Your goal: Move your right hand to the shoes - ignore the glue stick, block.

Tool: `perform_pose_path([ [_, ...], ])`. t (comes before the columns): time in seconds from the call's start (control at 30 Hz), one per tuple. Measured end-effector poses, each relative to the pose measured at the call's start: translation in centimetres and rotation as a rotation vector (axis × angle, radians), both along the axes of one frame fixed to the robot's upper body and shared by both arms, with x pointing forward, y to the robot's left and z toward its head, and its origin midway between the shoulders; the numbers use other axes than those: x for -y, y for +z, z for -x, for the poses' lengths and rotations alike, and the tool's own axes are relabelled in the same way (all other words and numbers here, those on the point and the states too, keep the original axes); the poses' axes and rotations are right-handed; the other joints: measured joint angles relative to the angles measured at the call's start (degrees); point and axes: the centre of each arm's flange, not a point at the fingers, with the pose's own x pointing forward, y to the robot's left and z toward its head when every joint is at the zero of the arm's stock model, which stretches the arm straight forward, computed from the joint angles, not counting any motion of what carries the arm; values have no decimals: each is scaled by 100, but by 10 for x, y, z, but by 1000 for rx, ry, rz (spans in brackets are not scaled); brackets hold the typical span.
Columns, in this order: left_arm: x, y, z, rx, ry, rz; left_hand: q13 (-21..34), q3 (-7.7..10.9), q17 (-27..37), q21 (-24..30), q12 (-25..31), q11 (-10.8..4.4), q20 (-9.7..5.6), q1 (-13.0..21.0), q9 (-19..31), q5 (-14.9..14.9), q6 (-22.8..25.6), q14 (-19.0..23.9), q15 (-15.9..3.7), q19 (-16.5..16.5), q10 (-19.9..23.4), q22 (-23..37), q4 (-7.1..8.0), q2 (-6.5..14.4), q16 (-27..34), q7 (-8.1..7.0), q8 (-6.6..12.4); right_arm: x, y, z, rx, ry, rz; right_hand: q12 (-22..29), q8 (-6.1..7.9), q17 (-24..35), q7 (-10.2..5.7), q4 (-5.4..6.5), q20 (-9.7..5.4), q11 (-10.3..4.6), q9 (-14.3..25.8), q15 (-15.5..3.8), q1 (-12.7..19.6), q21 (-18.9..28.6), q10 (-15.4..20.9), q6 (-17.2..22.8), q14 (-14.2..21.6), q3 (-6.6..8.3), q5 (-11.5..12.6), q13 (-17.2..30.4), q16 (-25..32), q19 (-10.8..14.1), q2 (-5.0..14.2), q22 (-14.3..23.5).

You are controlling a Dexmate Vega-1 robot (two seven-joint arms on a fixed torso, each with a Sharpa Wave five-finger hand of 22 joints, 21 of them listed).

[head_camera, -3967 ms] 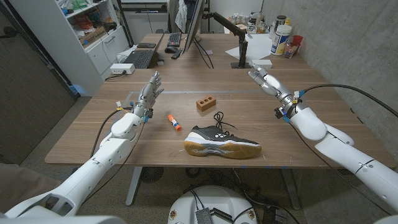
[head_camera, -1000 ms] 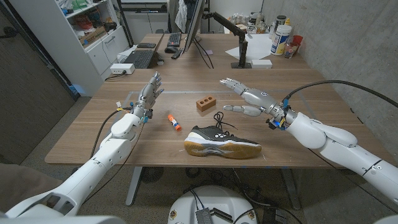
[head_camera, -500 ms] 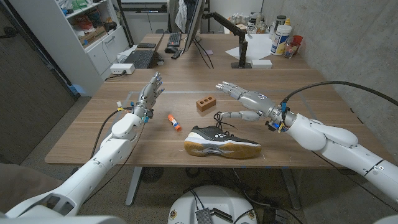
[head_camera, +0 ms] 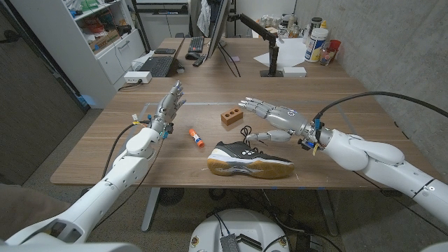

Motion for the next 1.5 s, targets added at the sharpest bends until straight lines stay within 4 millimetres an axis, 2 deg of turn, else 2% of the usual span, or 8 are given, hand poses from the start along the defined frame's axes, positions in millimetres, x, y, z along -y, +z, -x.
perform_pose_path([
  [0.7, 4, -2, 2, -7, -6, -14, 0, 0, 0, 0, 0, 0, 0, 0, 0, 0, 0, 0, 0, 0, 0, 0, 0, 0, 0, 0, 0, -17, -10, 8, -11, 28, 88, -44, 0, 0, 0, -22, 42, 40, -1, 1, 80, 0, -122, 1, -40, 22, -22, 0, 0, -42, 23, 0],
  [1.5, 2, -4, 5, -8, -13, -24, 0, -26, 0, 0, 0, 0, 0, 0, 0, 0, 0, 0, 0, 0, 0, 0, -25, 0, 0, -1, 0, -35, -32, -3, -69, 36, 175, -44, 0, 0, 1, -46, 42, 58, -1, 2, 103, 0, -139, 1, -39, 46, -22, 4, 0, -42, 46, 0],
])
